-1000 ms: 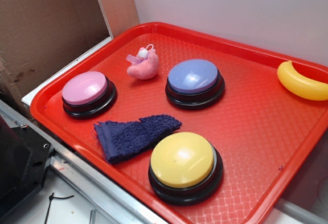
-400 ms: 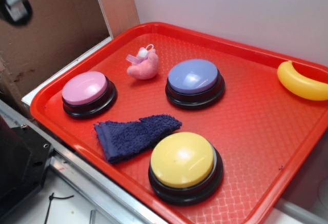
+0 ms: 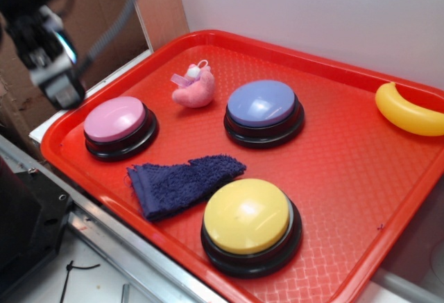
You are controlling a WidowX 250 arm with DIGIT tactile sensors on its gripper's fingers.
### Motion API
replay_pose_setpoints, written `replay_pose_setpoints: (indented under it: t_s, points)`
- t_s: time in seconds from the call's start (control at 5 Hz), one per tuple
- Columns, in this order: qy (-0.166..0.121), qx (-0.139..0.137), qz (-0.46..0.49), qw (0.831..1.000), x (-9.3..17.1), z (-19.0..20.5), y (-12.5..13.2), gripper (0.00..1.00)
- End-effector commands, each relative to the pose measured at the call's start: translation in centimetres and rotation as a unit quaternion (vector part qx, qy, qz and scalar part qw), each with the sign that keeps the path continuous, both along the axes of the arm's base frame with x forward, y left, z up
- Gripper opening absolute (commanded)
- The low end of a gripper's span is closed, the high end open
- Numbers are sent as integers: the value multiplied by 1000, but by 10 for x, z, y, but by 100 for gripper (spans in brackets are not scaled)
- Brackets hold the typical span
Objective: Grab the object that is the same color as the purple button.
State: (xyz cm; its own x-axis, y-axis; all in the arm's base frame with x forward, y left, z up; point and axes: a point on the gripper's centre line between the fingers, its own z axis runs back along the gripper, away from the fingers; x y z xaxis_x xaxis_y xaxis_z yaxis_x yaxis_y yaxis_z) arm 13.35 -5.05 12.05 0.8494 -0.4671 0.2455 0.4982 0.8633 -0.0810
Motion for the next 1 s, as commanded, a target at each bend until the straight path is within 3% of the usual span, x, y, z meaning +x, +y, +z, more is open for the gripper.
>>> replay_pose_setpoints:
  t_s: [0.0, 0.4, 0.6, 0.8]
  points:
    - [-9, 45, -46, 998, 33, -58, -35, 100]
    - [7, 52, -74, 996, 45, -94, -40, 100]
    - [11, 39, -108, 993, 46, -103, -44, 100]
    - [2, 37, -120, 992, 44, -103, -47, 7]
